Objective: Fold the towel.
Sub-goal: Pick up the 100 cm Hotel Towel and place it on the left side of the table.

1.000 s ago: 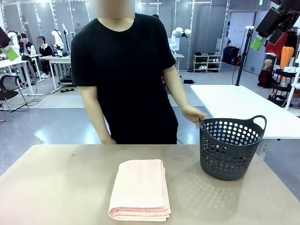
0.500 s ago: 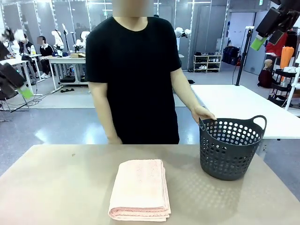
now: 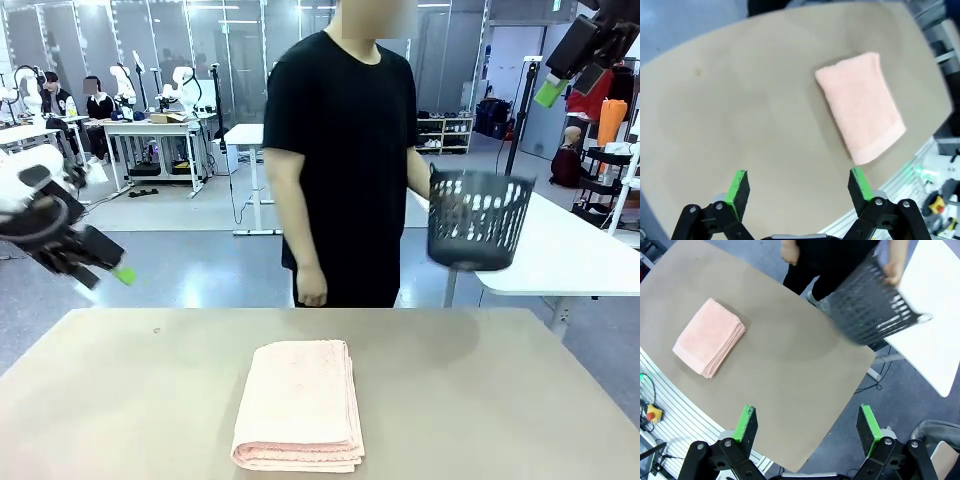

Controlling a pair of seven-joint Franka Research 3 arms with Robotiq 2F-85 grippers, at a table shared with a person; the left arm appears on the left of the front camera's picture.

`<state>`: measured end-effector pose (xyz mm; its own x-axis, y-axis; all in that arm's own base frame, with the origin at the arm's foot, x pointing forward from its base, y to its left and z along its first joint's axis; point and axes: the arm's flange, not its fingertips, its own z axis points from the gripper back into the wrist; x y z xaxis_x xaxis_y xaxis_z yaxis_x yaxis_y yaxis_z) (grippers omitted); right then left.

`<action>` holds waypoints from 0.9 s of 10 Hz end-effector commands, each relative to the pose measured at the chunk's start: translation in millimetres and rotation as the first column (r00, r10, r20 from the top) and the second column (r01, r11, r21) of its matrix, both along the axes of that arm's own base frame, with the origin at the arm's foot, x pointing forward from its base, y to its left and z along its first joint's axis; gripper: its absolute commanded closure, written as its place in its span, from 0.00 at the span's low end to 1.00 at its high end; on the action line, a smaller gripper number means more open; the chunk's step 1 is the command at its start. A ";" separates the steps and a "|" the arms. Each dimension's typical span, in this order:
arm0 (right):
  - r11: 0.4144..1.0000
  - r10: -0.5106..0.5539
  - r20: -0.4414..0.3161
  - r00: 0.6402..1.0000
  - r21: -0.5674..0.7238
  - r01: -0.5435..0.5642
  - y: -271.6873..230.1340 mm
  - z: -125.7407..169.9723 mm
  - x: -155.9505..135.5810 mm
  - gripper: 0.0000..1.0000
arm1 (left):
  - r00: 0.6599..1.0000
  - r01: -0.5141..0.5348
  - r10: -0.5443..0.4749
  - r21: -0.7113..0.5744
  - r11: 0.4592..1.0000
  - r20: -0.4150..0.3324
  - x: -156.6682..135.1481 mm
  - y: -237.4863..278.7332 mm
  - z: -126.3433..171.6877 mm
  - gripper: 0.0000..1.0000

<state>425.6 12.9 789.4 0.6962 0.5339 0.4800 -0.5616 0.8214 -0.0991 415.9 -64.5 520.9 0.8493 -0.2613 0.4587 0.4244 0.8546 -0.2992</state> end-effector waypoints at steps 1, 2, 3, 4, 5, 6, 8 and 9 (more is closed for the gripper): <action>1.000 -0.004 -0.002 1.000 0.001 0.004 -0.5 -0.2 -0.5 0.00 | 0.999 0.027 -0.028 -0.106 0.994 -0.015 17.8 -16.8 -30.2 0.00; 1.000 -0.004 -0.002 1.000 0.001 0.004 -0.5 -0.2 -0.5 0.00 | 0.998 0.043 -0.050 -0.146 0.988 -0.043 23.1 -26.8 -51.6 0.00; 1.000 -0.004 -0.002 1.000 0.001 0.004 -0.5 -0.2 -0.5 0.00 | 0.996 0.023 -0.040 -0.190 0.982 -0.086 28.0 -31.1 -71.3 0.00; 1.000 -0.004 -0.002 1.000 0.001 0.004 -0.5 -0.2 -0.5 0.00 | 0.993 0.006 -0.035 -0.237 0.972 -0.117 30.0 -35.0 -89.7 0.00; 1.000 -0.004 -0.002 1.000 0.001 0.004 -0.5 -0.2 -0.5 0.00 | 0.992 0.000 -0.033 -0.255 0.967 -0.124 30.5 -40.1 -109.4 0.00; 1.000 -0.004 -0.002 1.000 0.001 0.004 -0.5 -0.2 -0.5 0.00 | 0.983 -0.016 -0.042 -0.317 0.948 -0.176 34.1 -44.4 -131.2 0.00; 1.000 -0.004 -0.002 1.000 0.001 0.004 -0.5 -0.2 -0.5 0.00 | 0.974 -0.055 -0.034 -0.383 0.922 -0.222 38.3 -53.6 -163.8 0.00; 1.000 -0.004 -0.002 1.000 0.001 0.004 -0.5 -0.2 -0.5 0.00 | 0.973 -0.071 -0.026 -0.407 0.911 -0.227 38.5 -58.3 -174.9 0.00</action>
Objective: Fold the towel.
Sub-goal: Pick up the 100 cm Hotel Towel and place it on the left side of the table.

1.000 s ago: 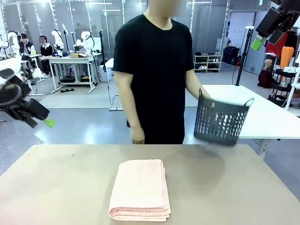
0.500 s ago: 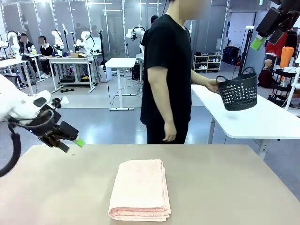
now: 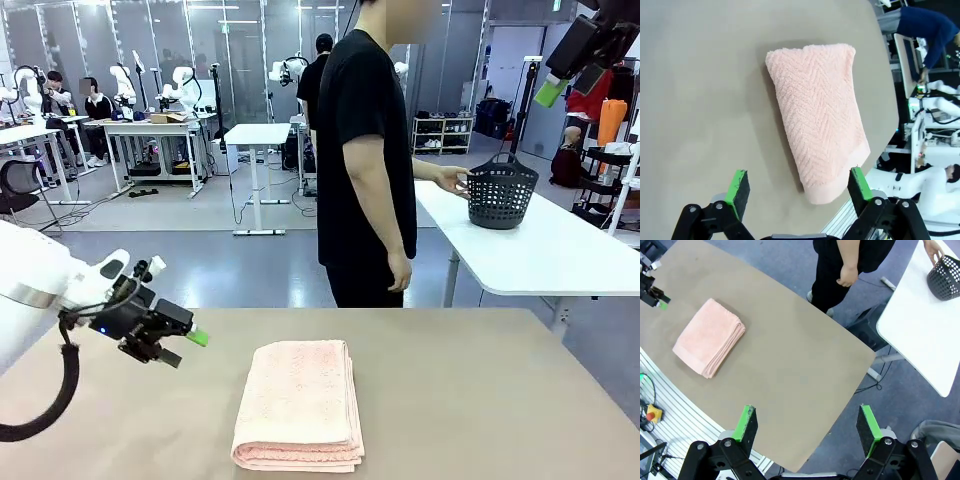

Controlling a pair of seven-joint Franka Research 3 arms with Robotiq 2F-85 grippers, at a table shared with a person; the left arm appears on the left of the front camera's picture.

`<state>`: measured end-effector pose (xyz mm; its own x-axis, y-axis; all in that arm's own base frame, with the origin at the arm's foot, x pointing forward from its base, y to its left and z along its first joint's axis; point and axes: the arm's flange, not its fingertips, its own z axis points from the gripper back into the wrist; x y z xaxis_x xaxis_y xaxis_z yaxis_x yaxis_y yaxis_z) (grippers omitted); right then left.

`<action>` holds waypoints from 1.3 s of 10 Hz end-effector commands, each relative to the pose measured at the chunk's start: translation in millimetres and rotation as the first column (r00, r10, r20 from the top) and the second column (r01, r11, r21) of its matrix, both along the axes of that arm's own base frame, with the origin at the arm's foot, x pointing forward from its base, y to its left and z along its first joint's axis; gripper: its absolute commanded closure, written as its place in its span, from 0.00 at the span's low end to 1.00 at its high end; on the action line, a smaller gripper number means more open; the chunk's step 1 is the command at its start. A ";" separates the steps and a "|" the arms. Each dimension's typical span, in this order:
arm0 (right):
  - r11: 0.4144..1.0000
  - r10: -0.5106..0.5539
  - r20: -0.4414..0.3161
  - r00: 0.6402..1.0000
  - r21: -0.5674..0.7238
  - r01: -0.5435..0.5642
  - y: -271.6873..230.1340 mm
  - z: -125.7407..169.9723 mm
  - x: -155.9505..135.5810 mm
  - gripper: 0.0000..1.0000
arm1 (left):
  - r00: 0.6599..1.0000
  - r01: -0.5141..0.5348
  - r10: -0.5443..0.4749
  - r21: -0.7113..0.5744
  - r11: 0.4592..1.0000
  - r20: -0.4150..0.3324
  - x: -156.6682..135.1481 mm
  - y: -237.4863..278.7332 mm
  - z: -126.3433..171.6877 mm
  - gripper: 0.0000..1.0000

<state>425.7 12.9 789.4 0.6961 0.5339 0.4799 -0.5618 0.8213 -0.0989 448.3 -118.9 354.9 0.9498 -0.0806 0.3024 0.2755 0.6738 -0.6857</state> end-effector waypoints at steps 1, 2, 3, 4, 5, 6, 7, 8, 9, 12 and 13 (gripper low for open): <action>1.000 -0.004 -0.002 1.000 0.001 0.004 -0.5 -0.1 -0.6 0.00 | 0.999 0.000 0.002 -0.035 0.999 0.041 5.5 -9.5 -20.0 0.00; 1.000 -0.004 -0.002 1.000 0.001 0.004 -0.5 -0.1 -0.6 0.00 | 0.999 0.002 0.000 -0.044 0.999 0.035 6.2 -12.2 -28.9 0.00; 1.000 -0.004 -0.002 1.000 0.001 0.004 -0.5 -0.1 -0.6 0.00 | 1.000 -0.003 0.004 -0.061 0.998 0.017 7.2 -14.8 -33.5 0.00; 1.000 -0.004 -0.002 1.000 0.001 0.004 -0.5 -0.1 -0.6 0.00 | 1.000 -0.001 0.001 -0.033 0.999 -0.004 0.2 -10.0 -21.1 0.00; 1.000 -0.004 -0.002 1.000 0.001 0.004 -0.5 -0.1 -0.6 0.00 | 1.000 -0.001 0.001 -0.033 0.999 -0.004 0.2 -10.0 -21.1 0.00; 1.000 -0.004 -0.002 1.000 0.001 0.004 -0.5 -0.1 -0.6 0.00 | 1.000 -0.001 0.001 -0.033 0.999 -0.004 0.2 -10.0 -21.1 0.00; 1.000 -0.004 -0.002 1.000 0.001 0.004 -0.5 -0.1 -0.6 0.00 | 1.000 -0.001 0.001 -0.033 0.999 -0.004 0.2 -10.0 -21.1 0.00; 1.000 -0.004 -0.002 1.000 0.001 0.004 -0.5 -0.1 -0.6 0.00 | 1.000 -0.001 0.001 -0.033 0.999 -0.004 0.2 -10.0 -21.1 0.00; 1.000 -0.004 -0.002 1.000 0.001 0.004 -0.5 -0.1 -0.6 0.00 | 1.000 -0.001 0.001 -0.033 0.999 -0.004 0.2 -10.0 -21.1 0.00; 1.000 -0.004 -0.002 1.000 0.001 0.004 -0.5 -0.1 -0.6 0.00 | 1.000 0.021 -0.022 -0.133 0.991 -0.006 5.2 -20.0 -43.5 0.00; 1.000 -0.004 -0.002 1.000 0.001 0.004 -0.5 -0.1 -0.6 0.00 | 1.000 0.019 -0.022 -0.144 0.989 -0.014 6.9 -22.9 -49.8 0.00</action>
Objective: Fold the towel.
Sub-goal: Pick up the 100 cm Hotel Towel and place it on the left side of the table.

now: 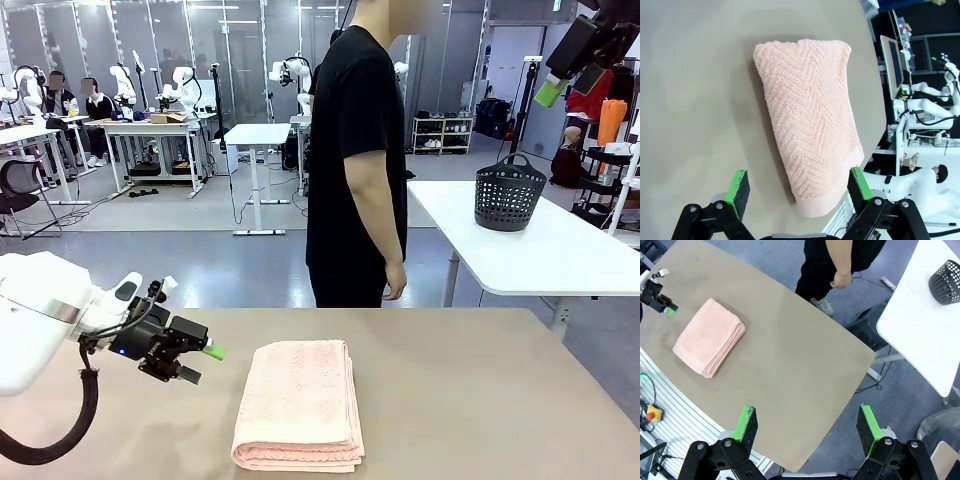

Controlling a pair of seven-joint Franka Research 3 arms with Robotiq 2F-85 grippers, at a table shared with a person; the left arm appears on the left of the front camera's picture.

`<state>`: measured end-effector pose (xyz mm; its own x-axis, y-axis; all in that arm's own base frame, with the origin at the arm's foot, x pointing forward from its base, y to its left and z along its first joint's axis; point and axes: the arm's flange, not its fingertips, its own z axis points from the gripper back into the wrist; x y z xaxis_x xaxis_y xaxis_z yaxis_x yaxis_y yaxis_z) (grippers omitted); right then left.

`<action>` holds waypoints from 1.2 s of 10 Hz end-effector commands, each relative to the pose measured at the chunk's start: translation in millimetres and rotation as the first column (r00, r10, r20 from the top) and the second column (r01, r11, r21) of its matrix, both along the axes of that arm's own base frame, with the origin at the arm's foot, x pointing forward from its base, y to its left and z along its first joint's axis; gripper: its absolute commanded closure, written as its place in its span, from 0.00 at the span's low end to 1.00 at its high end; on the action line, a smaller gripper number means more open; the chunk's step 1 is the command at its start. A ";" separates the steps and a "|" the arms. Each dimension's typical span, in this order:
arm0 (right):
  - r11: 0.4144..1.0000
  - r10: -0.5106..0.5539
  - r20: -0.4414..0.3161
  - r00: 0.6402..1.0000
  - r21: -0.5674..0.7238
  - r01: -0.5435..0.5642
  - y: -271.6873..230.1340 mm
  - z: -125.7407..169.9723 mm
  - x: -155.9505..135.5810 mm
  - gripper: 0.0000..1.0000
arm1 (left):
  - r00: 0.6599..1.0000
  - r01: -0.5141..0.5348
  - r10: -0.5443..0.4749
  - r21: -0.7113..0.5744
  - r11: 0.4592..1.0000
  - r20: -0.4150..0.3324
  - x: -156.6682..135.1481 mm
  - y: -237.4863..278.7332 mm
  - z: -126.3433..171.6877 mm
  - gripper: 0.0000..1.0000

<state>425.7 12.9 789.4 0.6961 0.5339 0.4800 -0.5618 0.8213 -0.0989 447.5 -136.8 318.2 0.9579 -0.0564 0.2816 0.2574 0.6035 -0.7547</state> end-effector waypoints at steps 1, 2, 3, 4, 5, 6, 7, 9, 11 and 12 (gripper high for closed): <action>1.000 -0.004 -0.002 1.000 0.001 0.004 -0.5 -0.2 -0.6 0.00 | 1.000 0.010 -0.010 -0.051 0.999 0.006 9.2 -10.0 -19.5 0.00; 1.000 -0.004 -0.002 1.000 0.001 0.004 -0.5 -0.2 -0.6 0.00 | 1.000 0.008 -0.008 -0.086 0.996 -0.004 10.2 -16.6 -23.9 0.00; 1.000 -0.004 -0.002 1.000 0.001 0.004 -0.5 -0.2 -0.6 0.00 | 1.000 -0.001 -0.001 -0.078 0.997 -0.030 12.6 -23.0 -29.9 0.00; 1.000 -0.004 -0.002 1.000 0.001 0.004 -0.5 -0.2 -0.6 0.00 | 0.999 -0.013 0.010 -0.062 0.998 -0.040 15.6 -29.3 -38.0 0.00; 1.000 -0.004 -0.002 1.000 0.001 0.004 -0.5 -0.2 -0.6 0.00 | 0.998 -0.026 0.021 -0.084 0.996 -0.060 19.4 -34.7 -49.2 0.00; 1.000 -0.004 -0.002 1.000 0.001 0.004 -0.5 -0.2 -0.6 0.00 | 0.997 -0.033 0.026 -0.098 0.995 -0.071 21.6 -40.4 -59.3 0.00; 1.000 -0.004 -0.002 1.000 0.001 0.004 -0.5 -0.2 -0.6 0.00 | 0.996 -0.031 0.022 -0.118 0.993 -0.081 23.0 -45.8 -66.6 0.00; 1.000 -0.004 -0.002 1.000 0.001 0.004 -0.5 -0.2 -0.6 0.00 | 0.994 -0.026 0.013 -0.119 0.993 -0.107 25.2 -58.1 -78.6 0.00; 1.000 -0.004 -0.002 1.000 0.001 0.004 -0.5 -0.2 -0.6 0.00 | 0.991 -0.024 0.000 -0.177 0.984 -0.136 23.8 -68.7 -86.8 0.00; 1.000 -0.004 -0.002 1.000 0.001 0.004 -0.5 -0.2 -0.6 0.00 | 0.991 -0.019 -0.007 -0.198 0.980 -0.133 22.5 -73.8 -89.5 0.00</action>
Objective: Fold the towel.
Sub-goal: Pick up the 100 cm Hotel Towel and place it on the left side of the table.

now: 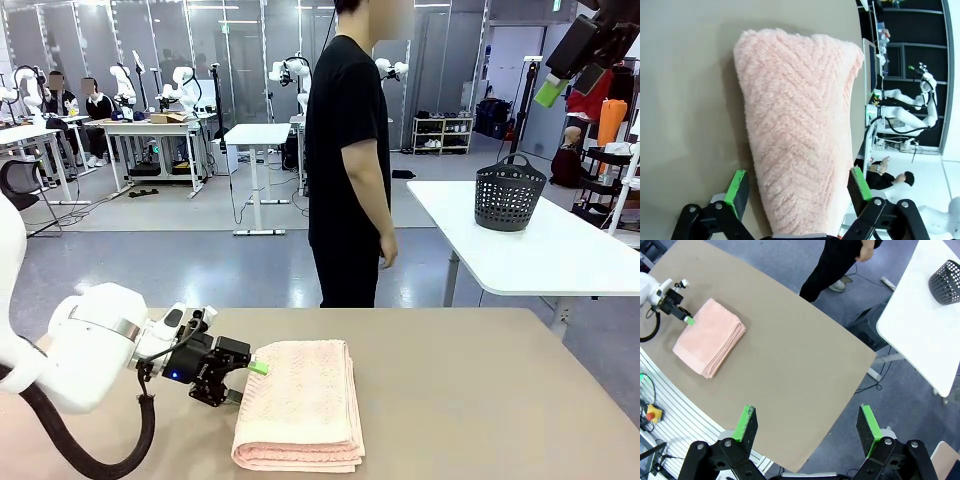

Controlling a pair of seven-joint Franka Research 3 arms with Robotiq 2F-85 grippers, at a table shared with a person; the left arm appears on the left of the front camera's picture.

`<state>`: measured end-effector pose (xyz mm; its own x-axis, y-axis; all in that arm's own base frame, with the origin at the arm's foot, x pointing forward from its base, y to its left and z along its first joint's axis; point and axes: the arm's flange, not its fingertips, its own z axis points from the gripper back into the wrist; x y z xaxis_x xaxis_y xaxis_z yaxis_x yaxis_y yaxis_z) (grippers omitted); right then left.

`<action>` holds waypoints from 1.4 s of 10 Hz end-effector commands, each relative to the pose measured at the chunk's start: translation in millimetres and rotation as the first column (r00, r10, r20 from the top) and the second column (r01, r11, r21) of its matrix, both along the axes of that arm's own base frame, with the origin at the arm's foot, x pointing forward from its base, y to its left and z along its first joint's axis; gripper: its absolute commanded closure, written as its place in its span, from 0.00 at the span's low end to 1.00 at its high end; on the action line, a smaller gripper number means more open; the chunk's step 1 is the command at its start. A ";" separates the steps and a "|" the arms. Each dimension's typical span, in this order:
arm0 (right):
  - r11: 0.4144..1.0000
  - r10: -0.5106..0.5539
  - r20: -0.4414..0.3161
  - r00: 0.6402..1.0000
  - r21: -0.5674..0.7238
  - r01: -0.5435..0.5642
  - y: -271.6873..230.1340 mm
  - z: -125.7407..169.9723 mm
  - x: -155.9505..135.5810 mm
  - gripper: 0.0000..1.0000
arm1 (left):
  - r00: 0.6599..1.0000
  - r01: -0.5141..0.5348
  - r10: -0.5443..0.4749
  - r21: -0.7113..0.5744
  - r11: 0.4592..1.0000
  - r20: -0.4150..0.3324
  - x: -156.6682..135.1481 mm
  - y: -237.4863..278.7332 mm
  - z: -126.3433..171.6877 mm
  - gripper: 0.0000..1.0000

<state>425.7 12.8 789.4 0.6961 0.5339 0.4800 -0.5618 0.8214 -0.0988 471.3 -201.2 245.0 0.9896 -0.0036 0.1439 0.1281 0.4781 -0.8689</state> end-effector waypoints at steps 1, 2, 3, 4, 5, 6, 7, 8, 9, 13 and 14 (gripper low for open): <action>1.000 -0.004 -0.002 1.000 0.001 0.004 -0.4 -0.2 -0.6 0.00 | 1.000 0.012 -0.012 -0.063 0.998 0.006 -3.1 -14.4 -17.9 0.22; 1.000 -0.004 -0.002 1.000 0.001 0.004 -0.4 -0.2 -0.6 0.00 | 1.000 0.018 -0.018 -0.077 0.997 0.011 -5.7 -18.0 -16.2 0.32; 1.000 -0.004 -0.002 1.000 0.001 0.004 -0.4 -0.2 -0.6 0.00 | 1.000 0.026 -0.024 -0.092 0.995 0.015 -7.6 -20.0 -14.7 0.82; 1.000 -0.004 -0.002 1.000 0.001 0.004 -0.4 -0.2 -0.6 0.00 | 1.000 0.017 -0.015 -0.096 0.995 0.017 -8.7 -20.9 -13.7 0.92; 1.000 -0.004 -0.002 1.000 0.001 0.004 -0.4 -0.2 -0.6 0.00 | 1.000 0.010 -0.007 -0.103 0.995 0.027 -9.4 -19.3 -11.0 1.00; 1.000 -0.004 -0.002 1.000 0.001 0.004 -0.4 -0.2 -0.6 0.00 | 0.999 0.007 -0.003 -0.120 0.993 0.034 -10.1 -17.9 -7.7 1.00; 1.000 -0.004 -0.002 1.000 0.001 0.004 -0.4 -0.2 -0.6 0.00 | 0.999 0.007 -0.002 -0.127 0.992 0.042 -10.7 -16.1 -5.1 1.00; 1.000 -0.004 -0.002 1.000 0.001 0.004 -0.4 -0.2 -0.6 0.00 | 0.999 0.009 -0.003 -0.127 0.992 0.047 -11.8 -17.6 -3.3 1.00; 1.000 -0.004 -0.002 1.000 0.001 0.004 -0.4 -0.2 -0.6 0.00 | 0.999 0.013 -0.007 -0.127 0.992 0.049 -12.7 -19.6 -2.1 1.00; 1.000 -0.004 -0.002 1.000 0.001 0.004 -0.4 -0.2 -0.6 0.00 | 0.999 0.011 -0.003 -0.149 0.989 0.054 -9.5 -21.9 0.3 1.00; 1.000 -0.004 -0.002 1.000 0.001 0.004 -0.4 -0.2 -0.6 0.00 | 0.999 0.025 -0.015 -0.199 0.980 0.049 -6.7 -27.1 -2.2 1.00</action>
